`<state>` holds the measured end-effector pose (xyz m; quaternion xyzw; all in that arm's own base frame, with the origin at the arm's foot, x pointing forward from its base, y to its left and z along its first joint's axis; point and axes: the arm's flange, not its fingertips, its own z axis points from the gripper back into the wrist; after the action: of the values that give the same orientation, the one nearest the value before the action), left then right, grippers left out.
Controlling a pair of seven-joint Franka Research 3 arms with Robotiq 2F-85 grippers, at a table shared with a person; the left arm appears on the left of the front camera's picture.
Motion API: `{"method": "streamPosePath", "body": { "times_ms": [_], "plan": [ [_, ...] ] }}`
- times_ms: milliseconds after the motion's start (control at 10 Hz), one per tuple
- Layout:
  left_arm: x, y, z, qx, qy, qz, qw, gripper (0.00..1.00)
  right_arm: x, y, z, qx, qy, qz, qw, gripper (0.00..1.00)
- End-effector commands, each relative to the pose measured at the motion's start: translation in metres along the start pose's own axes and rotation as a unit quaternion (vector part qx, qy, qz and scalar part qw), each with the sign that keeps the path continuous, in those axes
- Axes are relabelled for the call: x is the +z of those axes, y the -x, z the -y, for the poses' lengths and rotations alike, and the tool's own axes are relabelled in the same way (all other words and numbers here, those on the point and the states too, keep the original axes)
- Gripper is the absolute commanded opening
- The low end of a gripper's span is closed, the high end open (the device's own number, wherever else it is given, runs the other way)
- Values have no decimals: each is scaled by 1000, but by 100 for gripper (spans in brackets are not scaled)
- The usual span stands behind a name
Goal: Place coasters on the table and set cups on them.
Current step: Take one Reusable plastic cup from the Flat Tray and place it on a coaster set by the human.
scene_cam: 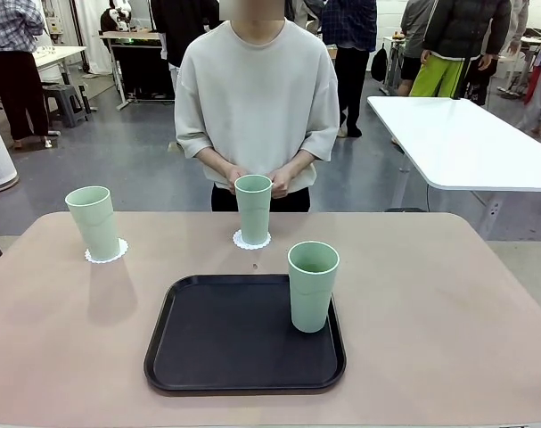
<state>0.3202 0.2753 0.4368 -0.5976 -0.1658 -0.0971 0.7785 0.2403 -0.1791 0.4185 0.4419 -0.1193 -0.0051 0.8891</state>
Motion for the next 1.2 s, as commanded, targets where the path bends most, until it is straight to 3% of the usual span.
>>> {"method": "streamPosePath", "body": {
  "times_ms": [0, 1100],
  "plan": [
    [1, 2, 1, 2, 3, 5, 1000, 100, -2, -2, 0, 6, -11, 6, 1000, 100],
    [1, 2, 1, 2, 3, 5, 1000, 100, -2, -2, 0, 6, -11, 6, 1000, 100]
  ]
}}
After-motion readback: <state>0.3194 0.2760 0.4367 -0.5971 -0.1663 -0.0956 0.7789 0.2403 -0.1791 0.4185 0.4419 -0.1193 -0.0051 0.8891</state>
